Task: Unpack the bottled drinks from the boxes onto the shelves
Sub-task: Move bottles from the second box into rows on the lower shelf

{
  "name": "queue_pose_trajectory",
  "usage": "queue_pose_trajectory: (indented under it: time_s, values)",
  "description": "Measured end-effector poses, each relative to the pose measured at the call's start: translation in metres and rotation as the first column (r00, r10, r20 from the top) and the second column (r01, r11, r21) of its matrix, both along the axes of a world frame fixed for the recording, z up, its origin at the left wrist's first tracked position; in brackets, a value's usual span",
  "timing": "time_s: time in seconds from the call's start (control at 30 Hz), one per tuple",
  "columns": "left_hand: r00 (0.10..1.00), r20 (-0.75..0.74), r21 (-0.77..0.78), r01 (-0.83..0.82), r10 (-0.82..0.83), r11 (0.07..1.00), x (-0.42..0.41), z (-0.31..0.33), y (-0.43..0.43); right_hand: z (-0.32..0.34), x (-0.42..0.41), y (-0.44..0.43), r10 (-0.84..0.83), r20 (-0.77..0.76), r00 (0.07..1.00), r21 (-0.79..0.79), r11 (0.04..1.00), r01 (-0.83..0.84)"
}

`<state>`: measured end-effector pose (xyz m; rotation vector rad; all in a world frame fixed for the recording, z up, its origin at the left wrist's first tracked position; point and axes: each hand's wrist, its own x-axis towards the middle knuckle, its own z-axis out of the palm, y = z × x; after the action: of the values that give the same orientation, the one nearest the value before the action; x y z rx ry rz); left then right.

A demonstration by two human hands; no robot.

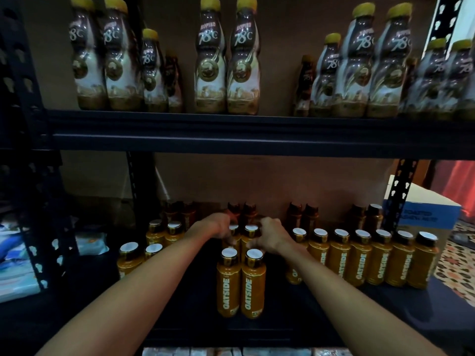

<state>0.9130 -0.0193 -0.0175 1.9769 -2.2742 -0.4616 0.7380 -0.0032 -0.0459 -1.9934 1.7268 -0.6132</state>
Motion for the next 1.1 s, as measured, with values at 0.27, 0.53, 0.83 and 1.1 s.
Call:
queue_pose_trajectory:
  time_s: [0.27, 0.53, 0.83, 1.1]
  values:
    - [1.0, 0.027, 0.022, -0.013, 0.013, 1.0, 0.001, 0.0001, -0.0035, -0.0017, 0.0011, -0.0055, 0.011, -0.026, 1.0, -0.018, 1.0, -0.012]
    - [0.999, 0.003, 0.028, -0.035, 0.035, 0.999, 0.0021, -0.0022, -0.0034, -0.0034, 0.0027, -0.008, 0.013, -0.022, 1.0, -0.021, 1.0, -0.013]
    - [1.0, 0.004, 0.009, -0.02, 0.02, 1.0, 0.0021, 0.0, 0.0031, -0.0043, 0.0012, -0.004, 0.002, -0.012, 1.0, -0.052, 0.999, -0.003]
    - [0.999, -0.038, 0.008, -0.035, 0.035, 0.999, 0.0042, -0.0044, 0.0014, -0.0063, 0.0023, -0.0035, 0.004, -0.017, 1.0, -0.047, 0.999, -0.004]
